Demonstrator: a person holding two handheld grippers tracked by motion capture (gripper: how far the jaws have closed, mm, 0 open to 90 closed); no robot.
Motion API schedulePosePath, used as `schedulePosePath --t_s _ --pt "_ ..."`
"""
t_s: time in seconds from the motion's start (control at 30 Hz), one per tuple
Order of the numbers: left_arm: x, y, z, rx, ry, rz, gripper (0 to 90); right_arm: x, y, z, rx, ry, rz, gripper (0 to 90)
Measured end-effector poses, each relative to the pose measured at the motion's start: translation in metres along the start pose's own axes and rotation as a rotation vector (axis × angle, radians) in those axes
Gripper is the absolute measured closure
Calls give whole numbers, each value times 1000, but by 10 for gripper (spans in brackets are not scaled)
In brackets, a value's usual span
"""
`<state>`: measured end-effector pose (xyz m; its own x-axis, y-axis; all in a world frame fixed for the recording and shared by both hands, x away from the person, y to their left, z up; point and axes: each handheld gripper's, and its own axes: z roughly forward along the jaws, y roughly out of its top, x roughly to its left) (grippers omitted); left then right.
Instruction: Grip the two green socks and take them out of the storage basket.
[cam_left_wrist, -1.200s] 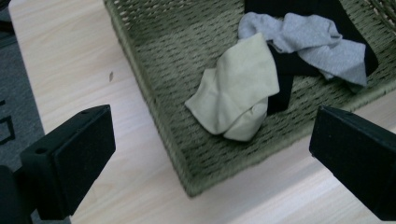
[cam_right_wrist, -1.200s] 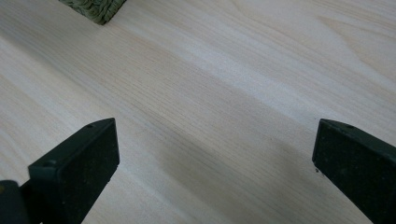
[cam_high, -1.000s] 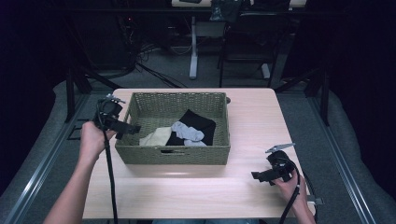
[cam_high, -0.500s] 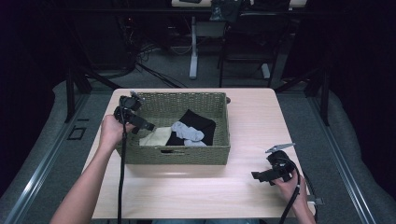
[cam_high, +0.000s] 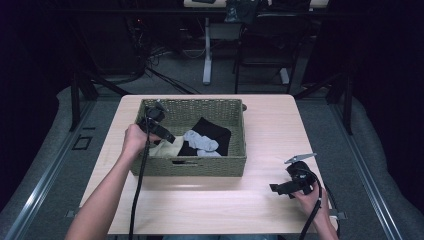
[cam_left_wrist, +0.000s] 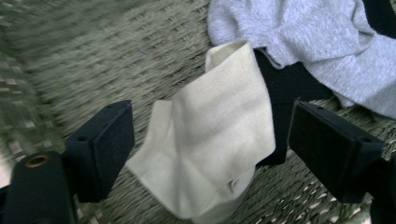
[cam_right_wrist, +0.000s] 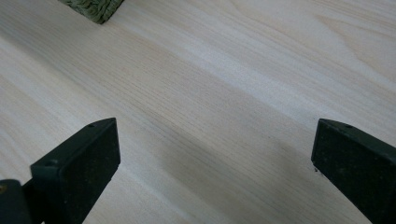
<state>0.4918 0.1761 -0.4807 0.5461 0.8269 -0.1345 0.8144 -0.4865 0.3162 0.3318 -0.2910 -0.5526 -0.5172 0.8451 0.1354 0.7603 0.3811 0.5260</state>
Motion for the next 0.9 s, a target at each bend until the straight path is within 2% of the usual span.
schedulePosePath --t_s 0.1,0.2,0.27,0.37,0.47,0.5,0.53,0.57,0.6,0.63,0.67,0.7,0.73,0.9 --pt "2 2 6 18 7 -1 271 0 0 0 -1 -2 -1 6" --pt "5 4 13 33 -14 -8 300 0 0 0 -4 1 2 6" --pt "7 5 18 46 -44 -11 334 -1 0 0 -6 5 4 6" --pt "7 6 21 56 -53 -10 367 -1 0 0 -5 4 4 8" --pt "6 6 25 63 -37 -13 486 -1 0 0 -1 0 2 11" --pt "6 7 26 69 -27 -13 486 -1 0 0 -1 0 2 11" --pt "4 7 30 85 3 -10 544 -1 0 0 -3 -4 6 12" --pt "4 7 30 85 3 -10 595 -1 0 0 -3 -4 6 12" --pt "2 7 32 101 38 -3 652 -2 0 0 -2 -2 6 18" --pt "2 7 32 101 38 -3 697 -2 0 0 -2 -2 6 18" --pt "2 7 32 100 39 2 697 -2 0 0 -2 -2 7 19" --pt "1 7 30 91 45 4 757 -2 0 0 -2 -1 8 19" --pt "1 6 27 66 37 3 853 -2 0 0 -3 -2 10 18" --pt "-3 4 14 24 36 25 866 -2 -1 -1 -5 -4 11 19"
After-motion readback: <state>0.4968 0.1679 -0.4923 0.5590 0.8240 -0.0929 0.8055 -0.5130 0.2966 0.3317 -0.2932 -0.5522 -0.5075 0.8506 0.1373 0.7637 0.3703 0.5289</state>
